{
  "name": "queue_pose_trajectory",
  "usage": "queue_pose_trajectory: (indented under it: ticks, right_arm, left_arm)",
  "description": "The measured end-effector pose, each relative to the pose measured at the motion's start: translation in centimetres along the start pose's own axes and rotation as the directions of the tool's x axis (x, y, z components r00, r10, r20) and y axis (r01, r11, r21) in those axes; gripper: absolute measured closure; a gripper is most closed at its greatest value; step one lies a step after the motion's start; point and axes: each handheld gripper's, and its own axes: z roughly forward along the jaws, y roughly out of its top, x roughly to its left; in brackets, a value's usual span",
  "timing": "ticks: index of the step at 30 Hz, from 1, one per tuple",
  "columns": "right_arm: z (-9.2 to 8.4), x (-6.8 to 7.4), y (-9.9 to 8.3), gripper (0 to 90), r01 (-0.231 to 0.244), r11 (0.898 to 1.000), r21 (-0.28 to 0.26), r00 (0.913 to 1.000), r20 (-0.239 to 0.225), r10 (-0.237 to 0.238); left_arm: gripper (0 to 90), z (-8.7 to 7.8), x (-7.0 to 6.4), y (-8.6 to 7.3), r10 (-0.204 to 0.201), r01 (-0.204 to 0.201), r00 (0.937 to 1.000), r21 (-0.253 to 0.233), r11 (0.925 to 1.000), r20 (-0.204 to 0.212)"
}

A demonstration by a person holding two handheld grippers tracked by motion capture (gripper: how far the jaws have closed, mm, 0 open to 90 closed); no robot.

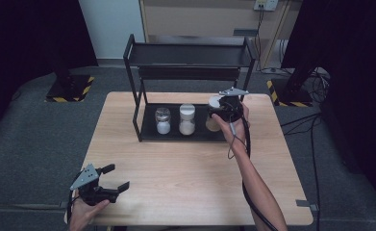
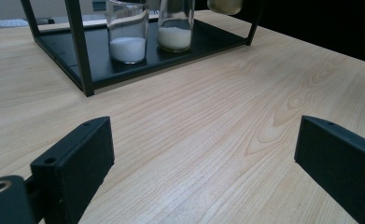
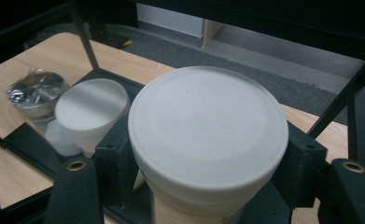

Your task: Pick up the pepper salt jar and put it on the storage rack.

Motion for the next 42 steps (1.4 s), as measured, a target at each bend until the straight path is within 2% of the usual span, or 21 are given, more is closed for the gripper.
queue_pose_trajectory:
  ticks: [7, 14, 23, 42]
  right_arm:
    - [1.6, -0.1, -0.8, 33.9, -0.026, 1.000, 0.010, 0.9995, 0.015, 0.026]
    - [2.8, 0.1, -1.5, 33.9, -0.026, 0.999, 0.024, 0.9993, 0.025, 0.026]
    - [3.4, 0.2, -2.0, 33.9, -0.023, 0.999, 0.035, 0.9993, 0.032, 0.022]
    - [4.4, 0.2, -2.8, 33.8, -0.051, 0.997, 0.057, 0.9979, 0.043, 0.048]
  left_arm:
    - [3.7, 0.0, 0.0, 0.0, 0.001, -0.001, 1.0000, 0.000, 1.0000, 0.000]
    - [3.7, 0.0, 0.0, 0.0, 0.002, -0.002, 1.0000, 0.000, 1.0000, 0.000]
    - [3.8, 0.0, 0.0, 0.0, 0.002, -0.002, 1.0000, 0.000, 1.0000, 0.000]
    - [3.9, 0.0, 0.0, 0.0, 0.003, -0.003, 1.0000, -0.001, 1.0000, 0.001]
